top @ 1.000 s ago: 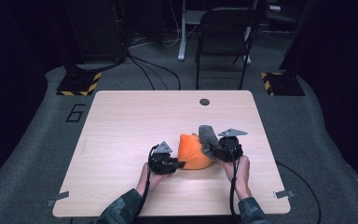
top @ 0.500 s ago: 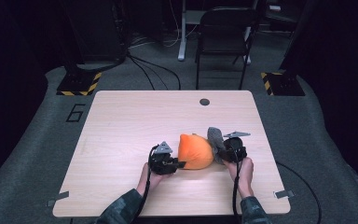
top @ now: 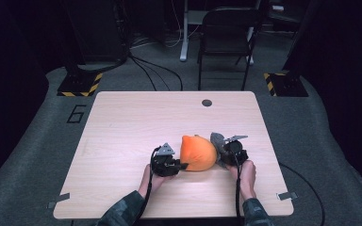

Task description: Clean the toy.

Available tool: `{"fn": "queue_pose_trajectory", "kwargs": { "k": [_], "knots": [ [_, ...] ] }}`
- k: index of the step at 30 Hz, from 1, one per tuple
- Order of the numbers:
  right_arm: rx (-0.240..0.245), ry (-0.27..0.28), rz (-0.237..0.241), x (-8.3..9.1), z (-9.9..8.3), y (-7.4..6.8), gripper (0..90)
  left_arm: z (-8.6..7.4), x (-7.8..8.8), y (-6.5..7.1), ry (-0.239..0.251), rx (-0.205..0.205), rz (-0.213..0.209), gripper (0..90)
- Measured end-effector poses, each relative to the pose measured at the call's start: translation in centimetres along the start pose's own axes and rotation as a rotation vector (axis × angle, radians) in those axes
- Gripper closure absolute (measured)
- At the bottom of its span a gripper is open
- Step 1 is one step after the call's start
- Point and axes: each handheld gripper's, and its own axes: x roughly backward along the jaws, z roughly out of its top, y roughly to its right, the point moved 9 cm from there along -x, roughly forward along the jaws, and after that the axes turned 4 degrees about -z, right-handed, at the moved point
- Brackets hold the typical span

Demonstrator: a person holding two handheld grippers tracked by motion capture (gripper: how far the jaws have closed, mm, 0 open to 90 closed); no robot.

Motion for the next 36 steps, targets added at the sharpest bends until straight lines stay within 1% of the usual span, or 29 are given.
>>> {"fn": "queue_pose_trajectory", "kwargs": {
  "k": [1,2,4,5,7,8,9,10,11,12,14,15,16,17,18,19,21,23,25,26,27,28,29,30,31,32,33,34,36],
  "knots": [
    [0.002,0.016,-0.003,0.5,0.3,0.4,75.5,0.0,0.0,0.0,0.002,0.002,-0.001,73.6],
    [-0.009,0.034,-0.007,0.9,0.6,0.6,75.7,0.0,0.0,0.0,0.003,0.003,-0.002,73.5],
    [-0.031,0.087,-0.003,2.6,1.6,1.0,75.9,0.0,0.0,-0.1,0.003,0.004,-0.002,73.5],
    [-0.041,0.126,0.0,3.8,2.3,1.1,75.9,0.0,0.0,0.0,0.003,0.005,-0.003,73.5],
    [-0.033,0.184,0.013,5.7,3.4,0.7,76.0,0.0,0.0,-0.1,0.0,0.0,-0.001,73.5],
    [-0.022,0.218,0.022,6.8,4.0,0.3,75.9,0.0,0.0,0.0,0.0,0.003,0.0,73.5],
    [0.002,0.251,0.033,8.1,4.7,-0.4,75.9,0.0,0.0,0.0,0.0,0.002,0.002,73.5],
    [0.014,0.27,0.046,8.7,5.1,-1.0,75.9,0.0,0.0,0.0,0.001,0.0,0.004,73.4],
    [0.036,0.287,0.063,9.4,5.6,-2.2,75.8,0.0,0.0,0.0,0.001,0.001,0.003,73.4],
    [0.059,0.287,0.069,9.6,5.8,-3.1,75.8,0.0,0.0,-0.1,-0.002,-0.002,0.0,73.4],
    [0.114,0.261,0.089,9.0,5.6,-4.8,75.9,0.0,0.0,-0.1,-0.001,-0.003,-0.001,73.3],
    [0.139,0.226,0.08,8.3,5.3,-5.5,76.0,-0.1,0.0,-0.2,-0.001,-0.003,-0.003,73.3],
    [0.156,0.201,0.066,7.6,5.0,-5.8,76.3,-0.1,-0.1,-0.2,0.0,0.005,0.001,73.2],
    [0.168,0.183,0.059,6.7,4.6,-6.1,76.5,-0.2,-0.1,-0.3,-0.005,0.003,0.001,72.9],
    [0.161,0.166,0.052,5.9,4.3,-6.2,76.6,-0.2,-0.1,-0.4,0.006,0.014,0.004,72.7],
    [0.154,0.161,0.047,5.5,4.1,-6.1,76.7,-0.2,-0.1,-0.4,0.001,0.015,-0.001,72.5],
    [0.149,0.165,0.064,5.3,4.2,-5.9,76.6,-0.1,-0.1,-0.4,0.002,0.002,-0.002,71.8],
    [0.148,0.16,0.061,5.3,4.0,-5.9,76.7,-0.1,-0.1,-0.3,0.002,0.002,-0.007,70.0],
    [0.159,0.161,0.056,5.1,3.9,-5.8,76.7,-0.1,-0.1,-0.4,0.003,-0.002,-0.011,66.2],
    [0.144,0.159,0.052,5.1,3.9,-5.9,76.7,-0.1,-0.1,-0.4,0.005,0.002,-0.01,64.1],
    [0.15,0.159,0.054,5.0,3.9,-5.8,76.6,-0.1,-0.1,-0.5,0.007,-0.003,-0.008,60.7],
    [0.154,0.16,0.052,4.9,3.9,-5.7,76.7,-0.1,0.0,-0.4,0.006,0.0,-0.017,56.7],
    [0.149,0.157,0.051,4.9,3.8,-5.7,76.7,0.0,0.0,-0.5,0.008,-0.008,-0.009,52.3],
    [0.156,0.162,0.051,4.8,3.9,-5.6,76.7,0.0,0.1,-0.6,0.005,-0.019,-0.01,49.3],
    [0.143,0.161,0.051,4.8,3.9,-5.6,76.6,0.0,0.2,-0.6,0.008,-0.032,-0.003,46.1],
    [0.142,0.155,0.051,4.7,3.8,-5.4,76.6,0.0,0.3,-0.7,0.004,-0.038,0.001,44.2],
    [0.144,0.159,0.052,4.7,3.8,-5.4,76.6,0.0,0.3,-0.8,0.002,-0.059,-0.007,41.0],
    [0.136,0.154,0.052,4.6,3.8,-5.3,76.6,0.0,0.4,-0.7,-0.002,-0.067,-0.024,37.7],
    [0.14,0.157,0.052,4.5,3.9,-5.2,76.6,-0.1,0.5,-0.9,-0.013,-0.096,-0.007,32.8]
  ]
}}
